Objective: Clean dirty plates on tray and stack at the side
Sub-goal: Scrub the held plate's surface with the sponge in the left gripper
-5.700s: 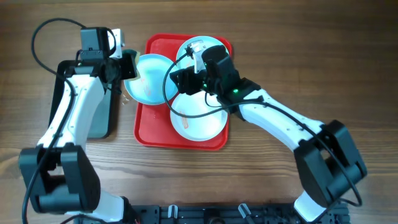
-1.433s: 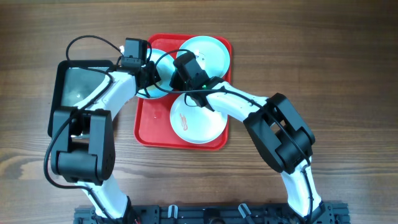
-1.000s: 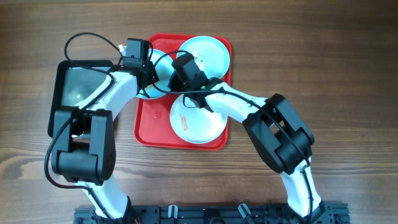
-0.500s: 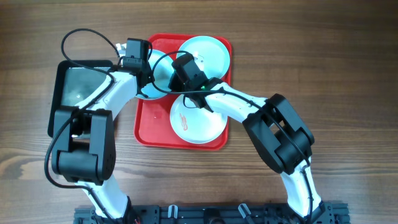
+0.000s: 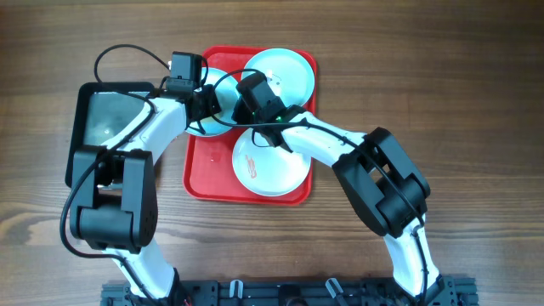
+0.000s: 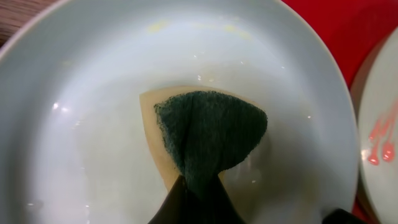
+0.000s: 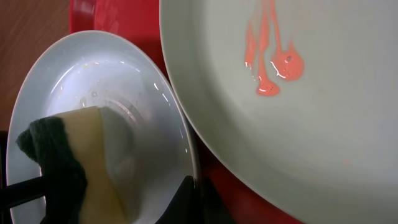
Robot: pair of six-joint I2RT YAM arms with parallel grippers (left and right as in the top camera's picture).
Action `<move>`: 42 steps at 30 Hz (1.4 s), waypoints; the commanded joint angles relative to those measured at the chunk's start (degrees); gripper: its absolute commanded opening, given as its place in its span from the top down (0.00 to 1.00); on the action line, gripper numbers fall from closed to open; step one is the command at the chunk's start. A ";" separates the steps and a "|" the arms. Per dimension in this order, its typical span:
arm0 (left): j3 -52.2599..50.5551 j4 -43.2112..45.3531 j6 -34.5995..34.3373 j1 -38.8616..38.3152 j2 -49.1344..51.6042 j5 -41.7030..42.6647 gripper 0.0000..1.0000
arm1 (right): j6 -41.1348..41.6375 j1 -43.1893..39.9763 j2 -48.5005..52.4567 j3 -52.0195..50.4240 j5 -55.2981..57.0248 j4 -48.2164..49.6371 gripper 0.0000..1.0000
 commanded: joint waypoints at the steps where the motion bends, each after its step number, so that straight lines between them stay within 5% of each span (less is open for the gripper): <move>1: -0.22 -0.09 -1.36 -0.37 -0.50 4.28 0.96 | 0.31 0.20 1.14 1.33 -0.76 0.22 0.96; 16: -0.22 0.09 0.55 0.35 -0.48 -9.75 0.96 | 0.26 0.13 1.14 1.33 -1.14 0.15 0.96; 28: -0.22 -8.17 2.10 0.00 -0.50 -3.50 0.96 | 0.31 0.13 1.14 1.33 -1.16 0.17 0.96; 42: -0.22 3.76 -4.37 0.02 -0.11 2.32 0.96 | 0.28 0.15 1.14 1.33 -1.18 0.15 0.96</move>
